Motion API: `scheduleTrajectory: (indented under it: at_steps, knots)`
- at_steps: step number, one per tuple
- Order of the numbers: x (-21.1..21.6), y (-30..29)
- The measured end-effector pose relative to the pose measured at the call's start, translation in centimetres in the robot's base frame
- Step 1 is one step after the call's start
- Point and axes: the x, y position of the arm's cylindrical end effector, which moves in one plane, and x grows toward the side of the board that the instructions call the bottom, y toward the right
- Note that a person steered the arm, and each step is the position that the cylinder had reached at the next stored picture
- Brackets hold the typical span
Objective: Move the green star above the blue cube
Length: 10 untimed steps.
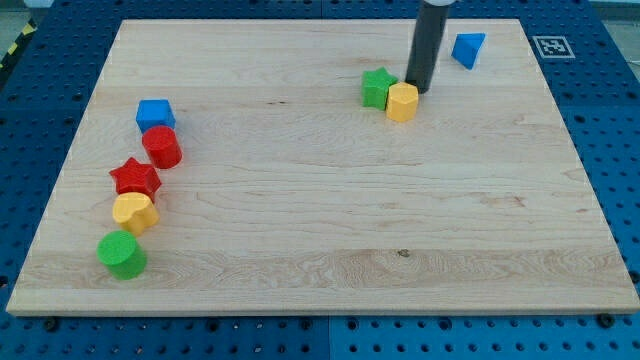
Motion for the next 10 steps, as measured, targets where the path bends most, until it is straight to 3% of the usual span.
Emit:
scheduleTrajectory:
  at_steps: [1,5,7,9,10]
  knots:
    - [0.0,0.2]
    - [2.0,-16.9]
    - [2.4,-8.1]
    - [7.5,-7.7]
    - [7.5,-7.7]
